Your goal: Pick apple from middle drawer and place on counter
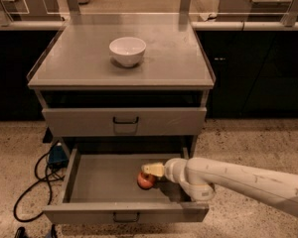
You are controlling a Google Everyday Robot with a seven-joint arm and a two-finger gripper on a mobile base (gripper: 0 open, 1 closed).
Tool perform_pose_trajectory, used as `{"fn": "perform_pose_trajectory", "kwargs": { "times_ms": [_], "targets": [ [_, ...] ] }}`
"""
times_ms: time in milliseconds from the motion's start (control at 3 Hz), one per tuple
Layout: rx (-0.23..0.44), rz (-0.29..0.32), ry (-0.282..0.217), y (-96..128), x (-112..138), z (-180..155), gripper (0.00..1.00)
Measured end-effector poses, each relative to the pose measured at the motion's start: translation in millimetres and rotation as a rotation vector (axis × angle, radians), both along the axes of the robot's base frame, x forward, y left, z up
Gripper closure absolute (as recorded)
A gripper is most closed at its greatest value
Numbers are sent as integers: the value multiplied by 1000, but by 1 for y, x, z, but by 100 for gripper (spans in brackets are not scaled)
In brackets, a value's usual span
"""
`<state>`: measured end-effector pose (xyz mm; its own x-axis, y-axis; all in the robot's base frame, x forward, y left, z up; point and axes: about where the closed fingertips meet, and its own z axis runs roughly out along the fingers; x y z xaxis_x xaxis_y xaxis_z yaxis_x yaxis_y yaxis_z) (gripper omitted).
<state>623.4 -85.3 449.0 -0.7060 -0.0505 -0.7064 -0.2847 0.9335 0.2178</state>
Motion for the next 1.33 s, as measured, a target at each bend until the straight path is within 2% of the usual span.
{"fn": "perform_pose_trajectory", "kwargs": {
  "times_ms": [333, 667, 1000, 1333],
  "targets": [
    [-83, 121, 33, 17, -45, -25, 0],
    [-83, 122, 33, 17, -45, -25, 0],
    [-66, 156, 54, 30, -31, -46, 0],
    [-72, 229, 79, 60, -25, -72, 0]
  ]
}}
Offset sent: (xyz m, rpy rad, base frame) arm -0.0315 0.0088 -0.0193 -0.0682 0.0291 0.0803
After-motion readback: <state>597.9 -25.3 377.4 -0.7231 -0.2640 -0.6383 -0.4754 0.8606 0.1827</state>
